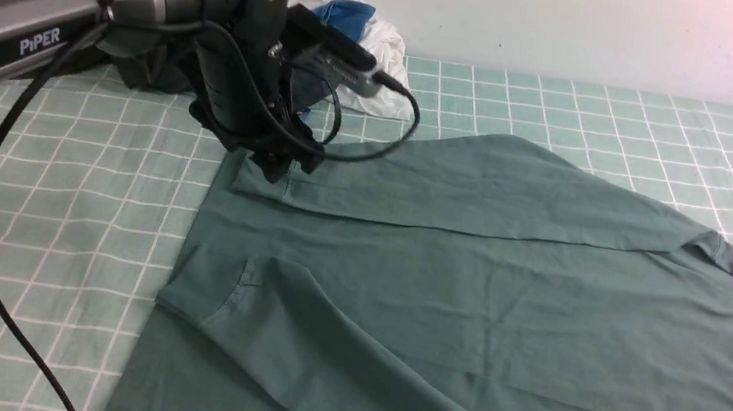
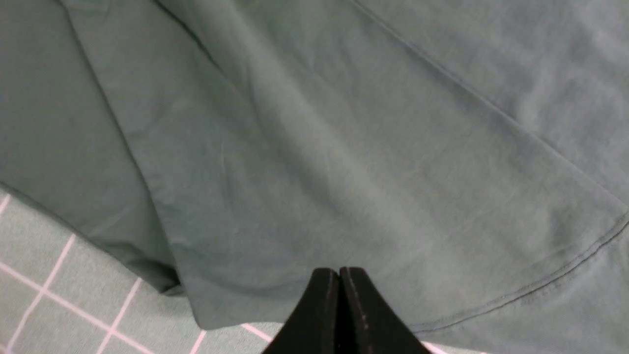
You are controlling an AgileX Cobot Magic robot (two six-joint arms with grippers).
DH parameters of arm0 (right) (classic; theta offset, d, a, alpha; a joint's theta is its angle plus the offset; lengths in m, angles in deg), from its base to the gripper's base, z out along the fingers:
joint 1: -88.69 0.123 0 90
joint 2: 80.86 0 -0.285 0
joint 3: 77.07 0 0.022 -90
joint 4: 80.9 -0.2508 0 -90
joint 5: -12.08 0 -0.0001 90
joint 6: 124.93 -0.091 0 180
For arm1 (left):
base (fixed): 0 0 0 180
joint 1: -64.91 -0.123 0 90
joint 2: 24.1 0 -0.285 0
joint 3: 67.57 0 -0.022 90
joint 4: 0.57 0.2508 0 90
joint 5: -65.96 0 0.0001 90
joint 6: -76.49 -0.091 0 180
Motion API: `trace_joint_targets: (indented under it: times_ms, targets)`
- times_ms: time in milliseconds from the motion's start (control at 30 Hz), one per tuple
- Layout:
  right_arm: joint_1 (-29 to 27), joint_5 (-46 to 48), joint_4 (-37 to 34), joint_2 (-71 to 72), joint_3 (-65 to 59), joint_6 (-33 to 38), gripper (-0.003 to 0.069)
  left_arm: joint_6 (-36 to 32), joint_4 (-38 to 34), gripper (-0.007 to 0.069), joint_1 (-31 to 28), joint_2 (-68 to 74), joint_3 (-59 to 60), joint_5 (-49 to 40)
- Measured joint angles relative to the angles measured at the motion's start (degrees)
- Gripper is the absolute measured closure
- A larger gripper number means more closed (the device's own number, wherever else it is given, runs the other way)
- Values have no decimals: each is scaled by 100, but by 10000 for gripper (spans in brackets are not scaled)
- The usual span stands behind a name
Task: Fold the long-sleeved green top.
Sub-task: Use the left arm to drag and place the cuff at the centered position on the left edge of the fabric, then use the left arm to clamp the cuff farthest from it
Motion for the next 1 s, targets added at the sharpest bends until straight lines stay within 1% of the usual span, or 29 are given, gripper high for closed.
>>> trace_joint_targets:
  times_ms: [133,233,433,533,700,767,800,833,1000]
  targets:
    - [0,-135,43,0,0,-32,673,80,-385,183,-414,501,-435,24]
    - [0,-144,43,0,0,-32,673,92,-584,183,-567,900,-647,80]
    - [0,-144,43,0,0,-34,673,117,-835,183,-611,1493,-926,416]
    - [0,-144,43,0,0,-47,673,286,-954,183,-606,1736,-1039,624]
    - [0,-144,43,0,0,-49,673,347,-984,192,-606,1813,-1064,642]
    - [0,-144,48,0,0,-49,673,347,-984,210,-606,1813,-1064,642]
    - [0,-155,48,0,0,-49,673,353,-992,254,-606,1813,-1064,642]
    - [0,-155,48,0,0,-49,673,353,-992,260,-606,1813,-1064,642]
    - [0,-181,61,0,0,-49,673,332,-1018,462,-606,1813,-1088,554]
